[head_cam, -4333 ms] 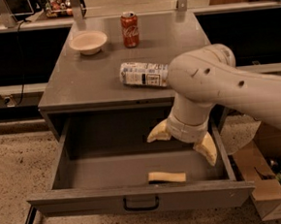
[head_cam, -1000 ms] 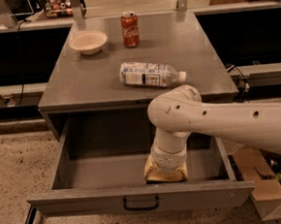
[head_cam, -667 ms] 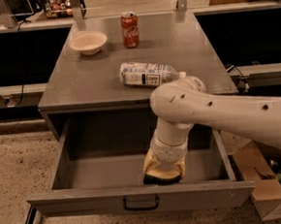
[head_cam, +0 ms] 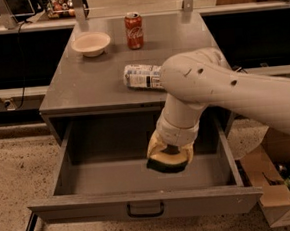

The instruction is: Pick sponge from top drawer and place on counter

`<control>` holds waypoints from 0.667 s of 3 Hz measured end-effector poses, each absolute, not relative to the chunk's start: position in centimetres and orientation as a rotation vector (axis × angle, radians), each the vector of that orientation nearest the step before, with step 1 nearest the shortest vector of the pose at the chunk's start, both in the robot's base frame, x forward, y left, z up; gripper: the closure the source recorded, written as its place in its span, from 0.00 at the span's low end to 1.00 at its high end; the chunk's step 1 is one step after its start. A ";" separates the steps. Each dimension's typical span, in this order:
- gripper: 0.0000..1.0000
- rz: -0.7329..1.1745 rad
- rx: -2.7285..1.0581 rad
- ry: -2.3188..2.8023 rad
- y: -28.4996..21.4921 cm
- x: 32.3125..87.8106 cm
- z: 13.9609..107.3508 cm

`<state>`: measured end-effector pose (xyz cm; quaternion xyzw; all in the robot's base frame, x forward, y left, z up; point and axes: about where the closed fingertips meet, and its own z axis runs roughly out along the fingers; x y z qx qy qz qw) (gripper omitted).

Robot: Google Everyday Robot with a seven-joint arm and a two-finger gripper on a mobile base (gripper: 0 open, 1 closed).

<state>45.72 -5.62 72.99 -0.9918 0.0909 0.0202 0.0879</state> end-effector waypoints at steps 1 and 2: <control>1.00 -0.064 -2.976 0.281 -5.4 47.6 78.2; 1.00 -0.181 -3.007 0.249 -4.3 49.5 83.6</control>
Offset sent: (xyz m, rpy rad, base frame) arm 0.0656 0.0331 0.1816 -0.1218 -0.2503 0.0382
